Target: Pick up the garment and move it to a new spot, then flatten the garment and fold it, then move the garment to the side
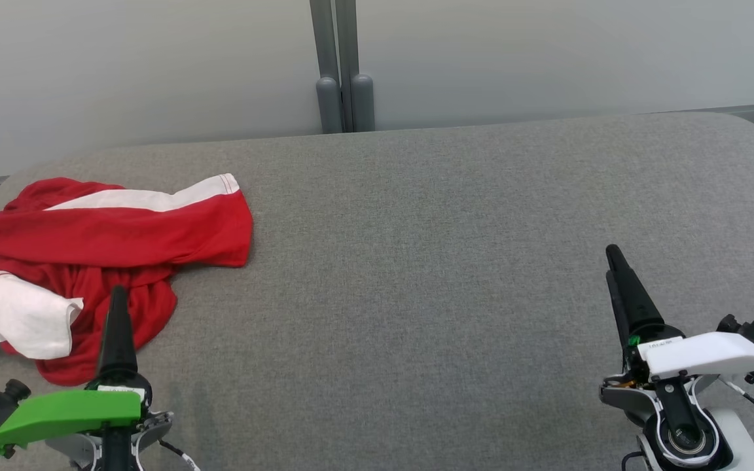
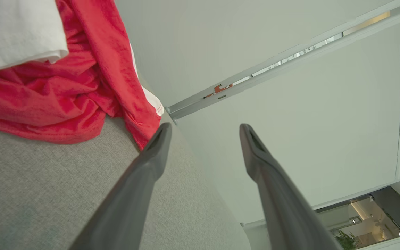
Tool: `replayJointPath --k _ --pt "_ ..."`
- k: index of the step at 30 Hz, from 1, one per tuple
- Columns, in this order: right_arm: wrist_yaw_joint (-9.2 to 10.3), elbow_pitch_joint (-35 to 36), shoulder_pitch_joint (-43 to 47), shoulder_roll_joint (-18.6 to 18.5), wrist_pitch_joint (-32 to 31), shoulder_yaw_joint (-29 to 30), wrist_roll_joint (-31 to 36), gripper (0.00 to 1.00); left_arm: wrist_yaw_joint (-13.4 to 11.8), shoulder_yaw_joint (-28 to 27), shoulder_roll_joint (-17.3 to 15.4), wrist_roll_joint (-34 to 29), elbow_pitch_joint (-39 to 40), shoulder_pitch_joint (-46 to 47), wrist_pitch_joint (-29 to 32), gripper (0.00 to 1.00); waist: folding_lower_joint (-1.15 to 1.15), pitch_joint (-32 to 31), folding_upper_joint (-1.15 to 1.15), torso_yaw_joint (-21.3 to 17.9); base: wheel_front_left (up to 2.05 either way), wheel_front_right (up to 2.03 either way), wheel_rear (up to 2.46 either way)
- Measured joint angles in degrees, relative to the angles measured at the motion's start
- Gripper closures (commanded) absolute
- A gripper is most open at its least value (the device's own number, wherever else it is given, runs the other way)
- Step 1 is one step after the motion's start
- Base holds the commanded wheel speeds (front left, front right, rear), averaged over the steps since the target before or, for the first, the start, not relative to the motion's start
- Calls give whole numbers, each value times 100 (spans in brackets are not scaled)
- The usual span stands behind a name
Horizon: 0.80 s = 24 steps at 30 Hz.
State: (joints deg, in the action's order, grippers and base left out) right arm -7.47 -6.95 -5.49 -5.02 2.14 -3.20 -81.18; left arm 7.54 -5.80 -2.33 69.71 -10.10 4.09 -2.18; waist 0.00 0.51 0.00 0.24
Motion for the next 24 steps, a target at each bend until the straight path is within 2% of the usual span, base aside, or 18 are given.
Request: replayJointPath --k 9,19,24 --pt "0 23 -73 -175 178 -349 1100 0 -103 69 -2 -839 43 0 -167 0 0 -7 0 -4 0 0 0" --pt "0 7 -85 -208 356 -411 2218 0 -357 346 -7 -2668 201 -20 -354 0 0 -23 0 -2 0 0 0" --pt "0 -5 -105 -255 437 -443 2855 0 -465 456 -7 -3197 215 -28 -442 0 0 -27 0 3 0 0 0"
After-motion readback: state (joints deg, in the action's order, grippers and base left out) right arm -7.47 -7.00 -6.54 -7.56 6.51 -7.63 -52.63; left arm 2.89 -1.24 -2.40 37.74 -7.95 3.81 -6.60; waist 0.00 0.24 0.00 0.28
